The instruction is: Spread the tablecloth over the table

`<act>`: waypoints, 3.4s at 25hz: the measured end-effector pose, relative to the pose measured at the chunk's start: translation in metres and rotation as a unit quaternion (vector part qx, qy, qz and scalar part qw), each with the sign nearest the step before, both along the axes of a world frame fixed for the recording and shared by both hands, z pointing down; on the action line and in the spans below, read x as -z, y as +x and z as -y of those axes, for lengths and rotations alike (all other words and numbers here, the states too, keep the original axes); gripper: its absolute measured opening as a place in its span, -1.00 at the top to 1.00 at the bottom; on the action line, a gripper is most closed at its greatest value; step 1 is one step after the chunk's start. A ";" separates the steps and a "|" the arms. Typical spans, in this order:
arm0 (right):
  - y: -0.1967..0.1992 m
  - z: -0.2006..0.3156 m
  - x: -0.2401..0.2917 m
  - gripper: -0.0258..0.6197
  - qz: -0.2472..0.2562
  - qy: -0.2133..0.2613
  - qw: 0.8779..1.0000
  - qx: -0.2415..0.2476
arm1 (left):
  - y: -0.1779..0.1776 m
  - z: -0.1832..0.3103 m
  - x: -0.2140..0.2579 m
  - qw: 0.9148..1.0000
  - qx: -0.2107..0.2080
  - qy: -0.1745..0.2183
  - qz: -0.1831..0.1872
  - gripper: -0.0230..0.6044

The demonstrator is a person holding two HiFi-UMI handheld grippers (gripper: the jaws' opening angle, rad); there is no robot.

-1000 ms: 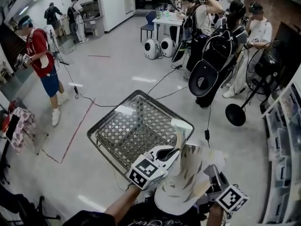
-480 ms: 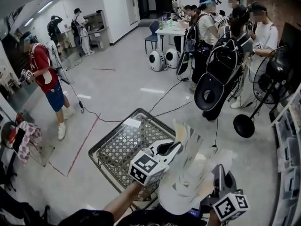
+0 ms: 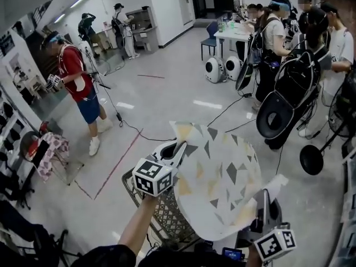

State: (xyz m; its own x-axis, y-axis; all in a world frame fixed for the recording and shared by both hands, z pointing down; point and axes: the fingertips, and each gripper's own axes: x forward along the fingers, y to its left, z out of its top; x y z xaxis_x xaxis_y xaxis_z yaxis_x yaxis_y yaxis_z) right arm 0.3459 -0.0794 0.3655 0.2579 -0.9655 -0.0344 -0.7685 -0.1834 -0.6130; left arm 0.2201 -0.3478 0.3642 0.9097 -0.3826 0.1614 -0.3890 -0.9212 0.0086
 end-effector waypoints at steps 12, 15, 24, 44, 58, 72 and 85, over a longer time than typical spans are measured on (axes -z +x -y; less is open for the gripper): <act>-0.064 0.058 -0.002 0.85 0.038 -0.007 0.999 -0.030 | -0.110 0.131 -0.117 0.983 0.096 -0.158 0.008 0.86; -0.081 0.081 0.009 0.84 0.048 0.021 0.998 -0.022 | -0.130 0.164 -0.117 0.982 0.100 -0.159 0.001 0.86; -0.180 0.190 0.020 0.84 0.066 0.061 0.993 0.074 | -0.271 0.280 -0.106 0.971 0.178 -0.154 -0.029 0.86; -0.151 0.130 -0.111 0.85 0.123 -0.095 0.986 -0.056 | -0.368 0.213 -0.213 0.970 0.178 -0.163 0.012 0.86; -0.093 -0.001 -0.186 0.86 0.151 -0.197 0.966 -0.080 | -0.413 0.025 -0.255 0.931 0.265 -0.251 -0.010 0.86; -0.130 -0.038 -0.286 0.86 0.064 -0.327 0.939 0.088 | -0.429 -0.130 -0.364 0.890 0.306 -0.302 0.155 0.86; -0.082 -0.088 -0.389 0.68 0.062 -0.451 0.890 -0.002 | -0.455 -0.133 -0.426 0.863 0.328 -0.314 0.221 0.69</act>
State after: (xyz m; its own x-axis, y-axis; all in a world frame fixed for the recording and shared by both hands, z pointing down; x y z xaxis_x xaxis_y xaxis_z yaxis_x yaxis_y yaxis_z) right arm 0.2643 0.0085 0.7541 0.2090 -0.5847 0.7838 -0.7042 -0.6462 -0.2942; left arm -0.2344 -0.2148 0.7900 0.3268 -0.5035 0.7998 -0.9183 -0.3694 0.1426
